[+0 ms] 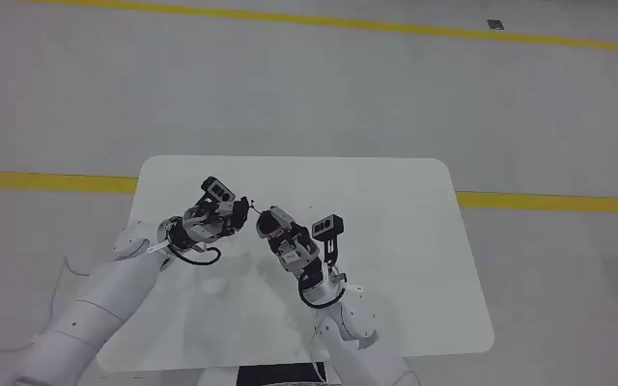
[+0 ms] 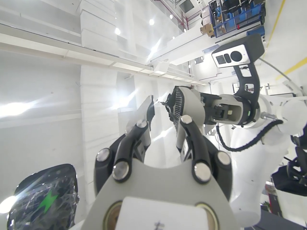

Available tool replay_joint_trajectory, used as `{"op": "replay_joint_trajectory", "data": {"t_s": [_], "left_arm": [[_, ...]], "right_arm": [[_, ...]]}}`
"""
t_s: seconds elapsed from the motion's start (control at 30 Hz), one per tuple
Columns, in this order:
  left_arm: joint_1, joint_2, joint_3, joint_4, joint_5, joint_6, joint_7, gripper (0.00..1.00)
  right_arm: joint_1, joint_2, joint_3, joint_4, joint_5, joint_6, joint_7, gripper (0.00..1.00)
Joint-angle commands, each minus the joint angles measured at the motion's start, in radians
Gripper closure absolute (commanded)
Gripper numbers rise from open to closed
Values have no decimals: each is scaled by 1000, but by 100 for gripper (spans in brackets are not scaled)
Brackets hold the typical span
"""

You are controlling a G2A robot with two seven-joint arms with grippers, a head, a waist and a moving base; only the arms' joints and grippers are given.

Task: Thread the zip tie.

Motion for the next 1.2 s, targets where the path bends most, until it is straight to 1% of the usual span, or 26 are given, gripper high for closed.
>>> {"op": "replay_joint_trajectory", "data": {"t_s": [0.0, 0.1, 0.43, 0.77, 1.17], "left_arm": [[0, 0, 0, 0, 0, 0, 0, 100], [0, 0, 0, 0, 0, 0, 0, 100], [0, 0, 0, 0, 0, 0, 0, 100], [0, 0, 0, 0, 0, 0, 0, 100], [0, 0, 0, 0, 0, 0, 0, 100]], "right_arm": [[1, 1, -1, 0, -2, 1, -2, 91], [1, 3, -3, 1, -3, 1, -8, 100], [4, 7, -5, 3, 2, -6, -29, 100], [3, 8, 5, 6, 32, -14, -97, 100], [8, 11, 10, 13, 55, -18, -123, 100]]}}
